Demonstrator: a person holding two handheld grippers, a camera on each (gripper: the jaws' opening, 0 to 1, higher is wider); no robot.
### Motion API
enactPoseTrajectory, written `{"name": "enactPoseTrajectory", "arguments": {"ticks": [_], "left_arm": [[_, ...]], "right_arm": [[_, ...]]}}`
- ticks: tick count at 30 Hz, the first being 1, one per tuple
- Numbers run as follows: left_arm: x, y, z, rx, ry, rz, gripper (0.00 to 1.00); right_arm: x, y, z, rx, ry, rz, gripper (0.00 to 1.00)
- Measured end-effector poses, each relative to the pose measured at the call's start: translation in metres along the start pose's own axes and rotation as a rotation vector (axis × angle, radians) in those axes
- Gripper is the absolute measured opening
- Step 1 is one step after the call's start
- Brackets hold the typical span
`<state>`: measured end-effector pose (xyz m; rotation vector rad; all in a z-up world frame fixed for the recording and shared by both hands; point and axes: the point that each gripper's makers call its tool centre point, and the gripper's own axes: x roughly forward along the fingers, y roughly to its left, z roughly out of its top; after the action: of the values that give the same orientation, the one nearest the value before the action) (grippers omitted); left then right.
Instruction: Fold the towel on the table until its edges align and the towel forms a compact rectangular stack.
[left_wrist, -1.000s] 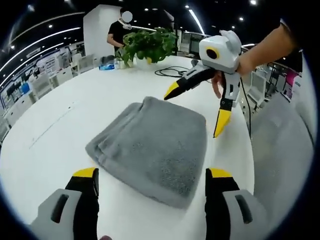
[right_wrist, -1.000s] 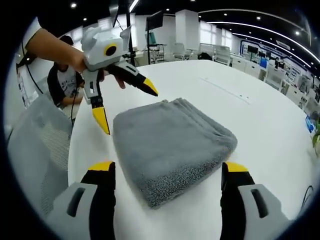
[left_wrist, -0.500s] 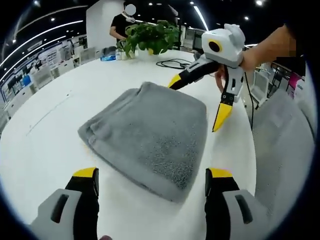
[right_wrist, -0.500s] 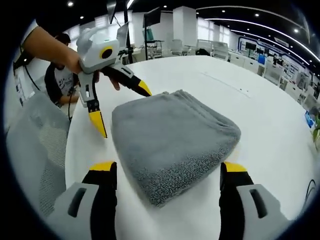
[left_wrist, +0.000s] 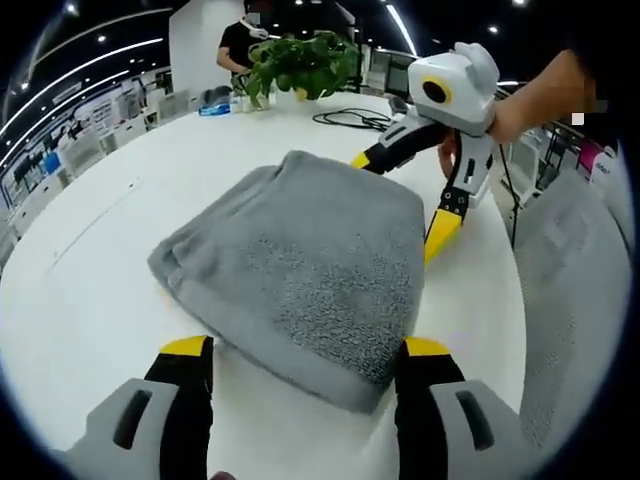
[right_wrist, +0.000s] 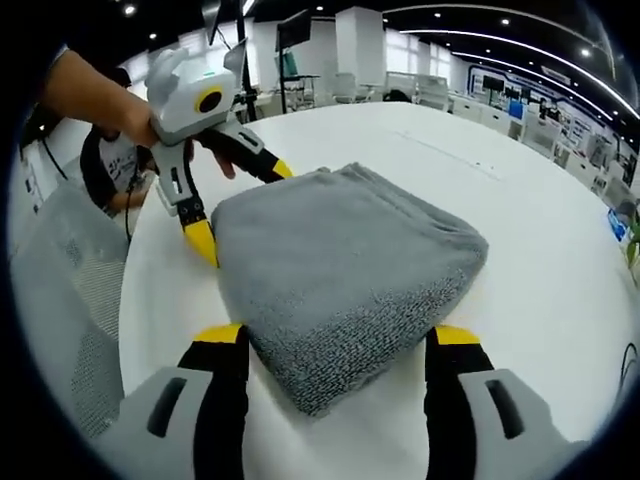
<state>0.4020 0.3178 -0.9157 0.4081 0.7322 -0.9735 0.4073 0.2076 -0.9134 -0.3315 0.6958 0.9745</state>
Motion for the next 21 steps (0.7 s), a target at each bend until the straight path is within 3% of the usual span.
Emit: {"name": "enactPoseTrajectory", "arguments": {"ticks": [10, 21], "left_arm": [[0.009, 0.016, 0.007, 0.015, 0.012, -0.027, 0.75], [0.022, 0.037, 0.019, 0.028, 0.023, -0.013, 0.75]], "right_arm": [[0.007, -0.012, 0.008, 0.013, -0.01, -0.018, 0.71], [0.007, -0.022, 0.024, -0.002, -0.004, -0.041, 0.71]]}}
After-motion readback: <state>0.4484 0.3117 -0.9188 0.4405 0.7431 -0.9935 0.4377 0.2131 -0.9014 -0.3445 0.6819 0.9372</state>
